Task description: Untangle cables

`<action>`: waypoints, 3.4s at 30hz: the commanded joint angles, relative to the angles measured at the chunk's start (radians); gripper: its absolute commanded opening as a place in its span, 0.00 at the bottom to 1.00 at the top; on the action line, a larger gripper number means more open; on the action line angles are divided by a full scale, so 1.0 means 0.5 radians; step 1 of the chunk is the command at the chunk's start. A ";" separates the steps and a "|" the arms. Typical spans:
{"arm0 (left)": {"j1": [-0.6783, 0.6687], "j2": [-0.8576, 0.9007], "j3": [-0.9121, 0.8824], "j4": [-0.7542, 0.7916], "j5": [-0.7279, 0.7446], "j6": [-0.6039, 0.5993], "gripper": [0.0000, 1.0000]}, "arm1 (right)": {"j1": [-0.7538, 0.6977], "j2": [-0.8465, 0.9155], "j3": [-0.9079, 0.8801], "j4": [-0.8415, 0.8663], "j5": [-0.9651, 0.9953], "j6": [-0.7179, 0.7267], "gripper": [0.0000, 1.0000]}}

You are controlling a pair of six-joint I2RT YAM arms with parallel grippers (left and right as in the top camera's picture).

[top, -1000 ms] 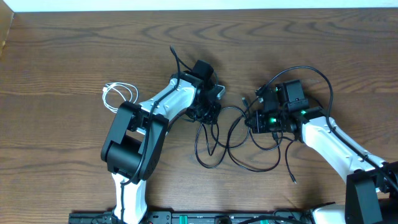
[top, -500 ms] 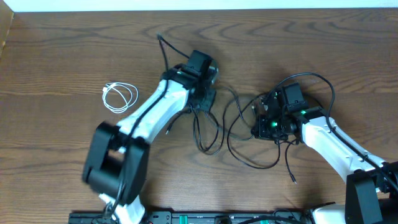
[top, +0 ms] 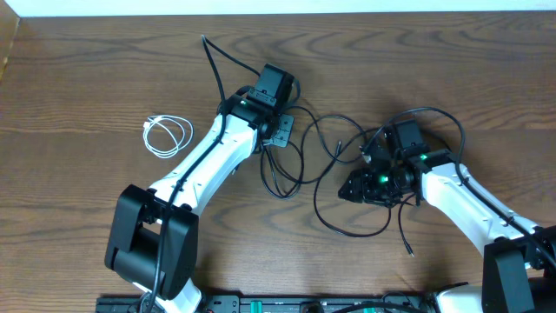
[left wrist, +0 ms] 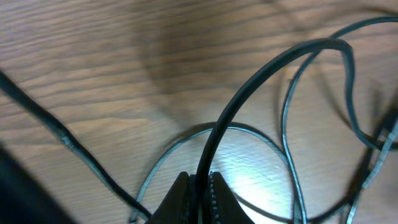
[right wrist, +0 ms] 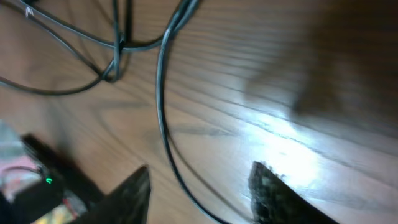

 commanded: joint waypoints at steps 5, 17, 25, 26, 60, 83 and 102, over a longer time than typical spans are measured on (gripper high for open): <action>0.003 0.007 -0.008 -0.027 -0.241 -0.146 0.07 | 0.186 0.000 -0.009 0.230 0.159 0.343 0.29; 0.005 0.007 -0.008 -0.030 -0.241 -0.146 0.07 | 0.748 0.001 -0.009 0.464 1.004 0.725 0.40; 0.005 0.008 -0.008 -0.029 -0.241 -0.146 0.07 | 0.906 0.034 -0.009 0.298 0.816 0.307 0.50; 0.005 0.008 -0.008 -0.029 -0.241 -0.146 0.07 | 0.911 0.050 -0.009 0.262 0.804 0.256 0.50; 0.005 0.007 -0.008 -0.030 -0.240 -0.146 0.07 | 0.921 0.217 -0.010 -0.155 0.784 -0.143 0.31; 0.005 0.007 -0.008 -0.035 -0.240 -0.145 0.07 | 0.857 0.008 0.084 -0.088 0.908 -0.055 0.01; 0.005 0.007 -0.008 -0.036 -0.240 -0.145 0.07 | 0.013 -0.607 0.098 -0.153 1.215 0.155 0.01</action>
